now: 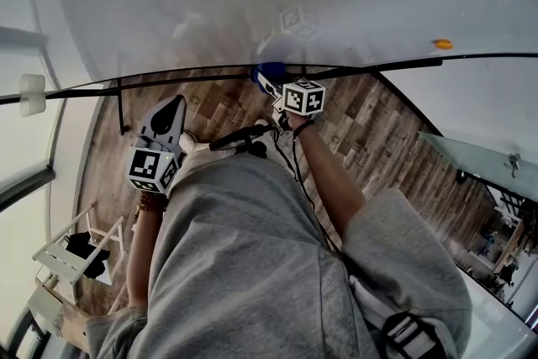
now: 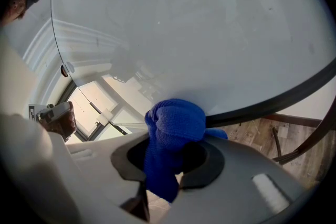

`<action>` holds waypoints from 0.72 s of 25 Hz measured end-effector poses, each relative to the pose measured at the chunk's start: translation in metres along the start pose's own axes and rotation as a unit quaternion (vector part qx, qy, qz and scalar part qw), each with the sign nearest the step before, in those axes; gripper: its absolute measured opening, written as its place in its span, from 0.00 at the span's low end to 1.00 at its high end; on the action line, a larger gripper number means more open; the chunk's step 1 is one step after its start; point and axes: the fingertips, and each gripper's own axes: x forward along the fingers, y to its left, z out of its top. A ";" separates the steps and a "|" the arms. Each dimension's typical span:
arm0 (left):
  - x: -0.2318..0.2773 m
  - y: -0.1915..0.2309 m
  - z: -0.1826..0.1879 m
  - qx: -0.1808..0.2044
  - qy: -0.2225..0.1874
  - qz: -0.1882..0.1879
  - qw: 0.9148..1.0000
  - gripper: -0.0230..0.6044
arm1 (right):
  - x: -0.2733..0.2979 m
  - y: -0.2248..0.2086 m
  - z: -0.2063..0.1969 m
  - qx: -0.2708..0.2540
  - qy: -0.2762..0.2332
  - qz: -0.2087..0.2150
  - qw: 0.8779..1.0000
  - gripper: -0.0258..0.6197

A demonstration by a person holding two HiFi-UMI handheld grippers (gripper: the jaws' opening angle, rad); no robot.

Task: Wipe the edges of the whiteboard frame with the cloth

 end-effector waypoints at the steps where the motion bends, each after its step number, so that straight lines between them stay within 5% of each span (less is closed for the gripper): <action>1: 0.000 -0.001 0.001 0.000 0.000 0.001 1.000 0.05 | -0.001 0.000 0.000 0.000 0.001 0.001 1.000 0.22; 18: -0.014 0.023 0.001 -0.003 -0.006 0.013 1.000 0.05 | 0.026 0.023 -0.008 0.001 0.008 0.016 1.000 0.22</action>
